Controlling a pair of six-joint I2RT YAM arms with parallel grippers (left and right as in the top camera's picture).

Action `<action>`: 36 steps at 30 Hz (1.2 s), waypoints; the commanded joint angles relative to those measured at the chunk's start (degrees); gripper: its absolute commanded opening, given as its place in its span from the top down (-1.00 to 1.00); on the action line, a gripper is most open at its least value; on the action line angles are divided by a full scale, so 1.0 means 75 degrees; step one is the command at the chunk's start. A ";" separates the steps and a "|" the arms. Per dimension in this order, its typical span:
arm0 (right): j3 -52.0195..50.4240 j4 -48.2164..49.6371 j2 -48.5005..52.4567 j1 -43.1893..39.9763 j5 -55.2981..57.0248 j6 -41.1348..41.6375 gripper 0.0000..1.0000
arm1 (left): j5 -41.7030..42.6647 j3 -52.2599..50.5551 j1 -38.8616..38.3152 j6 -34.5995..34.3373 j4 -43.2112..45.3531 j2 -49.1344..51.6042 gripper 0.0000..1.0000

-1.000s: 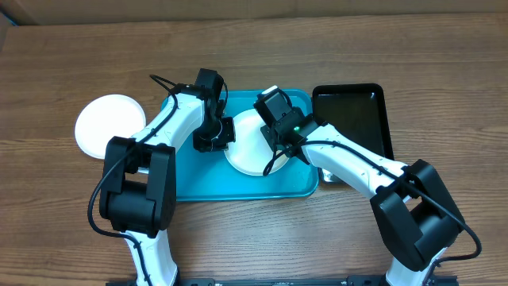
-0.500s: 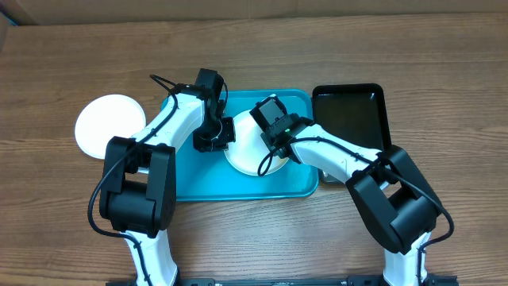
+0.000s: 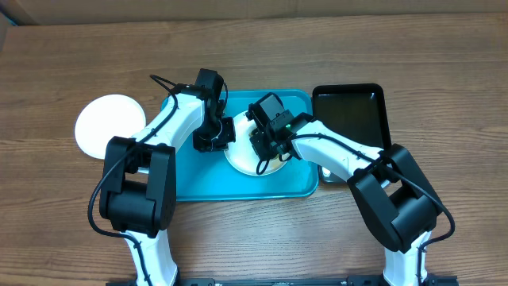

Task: Clean dirty plates on tray and stack at the side
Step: 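Scrub the white plate with the sponge in the right gripper, then return the sponge to the black tray and release it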

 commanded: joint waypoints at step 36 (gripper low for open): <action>-0.1577 -0.0991 -0.1577 -0.4322 -0.0079 0.0391 -0.22 | -0.0175 -0.0140 -0.0064 -0.0020 0.0219 0.0192 0.44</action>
